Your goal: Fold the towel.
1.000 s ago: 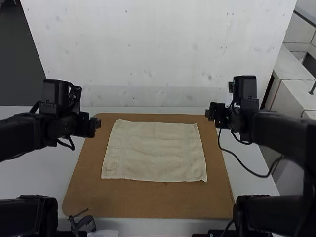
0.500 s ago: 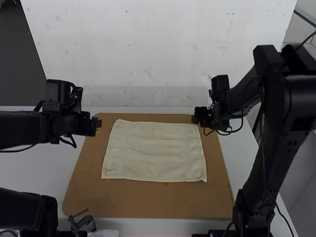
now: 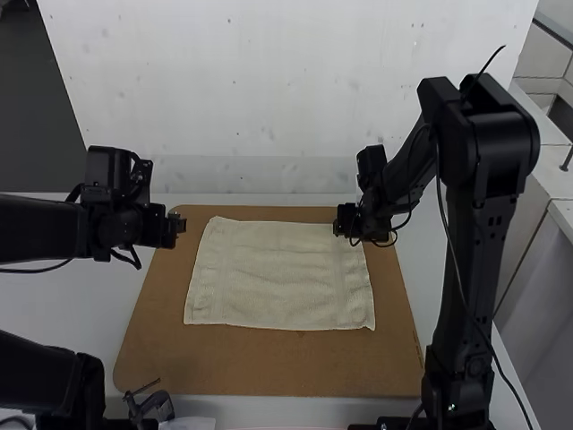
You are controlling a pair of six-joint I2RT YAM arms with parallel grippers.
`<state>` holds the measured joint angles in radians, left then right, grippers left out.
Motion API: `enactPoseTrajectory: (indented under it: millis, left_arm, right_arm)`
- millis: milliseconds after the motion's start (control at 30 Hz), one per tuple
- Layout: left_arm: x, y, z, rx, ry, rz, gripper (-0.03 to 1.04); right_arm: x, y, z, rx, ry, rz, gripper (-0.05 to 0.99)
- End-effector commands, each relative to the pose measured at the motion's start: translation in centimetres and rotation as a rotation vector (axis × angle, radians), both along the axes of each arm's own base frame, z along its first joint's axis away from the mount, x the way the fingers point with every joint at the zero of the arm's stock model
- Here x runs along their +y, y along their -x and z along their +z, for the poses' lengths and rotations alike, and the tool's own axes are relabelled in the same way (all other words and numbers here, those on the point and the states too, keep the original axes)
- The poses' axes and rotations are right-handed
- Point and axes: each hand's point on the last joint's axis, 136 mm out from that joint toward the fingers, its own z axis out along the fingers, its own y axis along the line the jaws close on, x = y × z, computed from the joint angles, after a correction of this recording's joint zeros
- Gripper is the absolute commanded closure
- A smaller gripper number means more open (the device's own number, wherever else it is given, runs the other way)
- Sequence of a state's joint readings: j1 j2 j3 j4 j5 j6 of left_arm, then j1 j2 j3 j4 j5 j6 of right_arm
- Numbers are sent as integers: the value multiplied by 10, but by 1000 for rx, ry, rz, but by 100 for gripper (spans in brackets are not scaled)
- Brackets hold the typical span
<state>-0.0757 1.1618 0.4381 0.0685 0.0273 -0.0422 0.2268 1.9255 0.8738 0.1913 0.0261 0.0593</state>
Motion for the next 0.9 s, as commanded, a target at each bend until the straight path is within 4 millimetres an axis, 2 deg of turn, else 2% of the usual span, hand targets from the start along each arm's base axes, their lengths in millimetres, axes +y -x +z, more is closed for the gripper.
enactPoseTrajectory:
  millis: [0, 67, 200, 367, 700, 867]
  left_arm:
    - [-1, -5, -5, 8, 3, -7, 4]
    - [-3, -6, -13, 35, 0, -14, 5]
    - [-13, -18, -30, 102, -13, -42, 6]
    - [-24, -44, -50, 169, -29, -60, 6]
    - [-41, -103, -58, 212, -38, -64, 6]
    - [-46, -116, -78, 249, -47, -63, 6]
  right_arm:
    - [-2, -1, -19, 44, 75, -35, 38]
    - [-7, 0, -28, 63, 105, -48, 66]
    - [-10, 2, -35, 81, 114, -64, 92]
    - [-12, 1, -34, 79, 110, -74, 92]
    - [-11, 3, -37, 86, 111, -73, 92]
    - [-12, 3, -39, 90, 114, -74, 92]
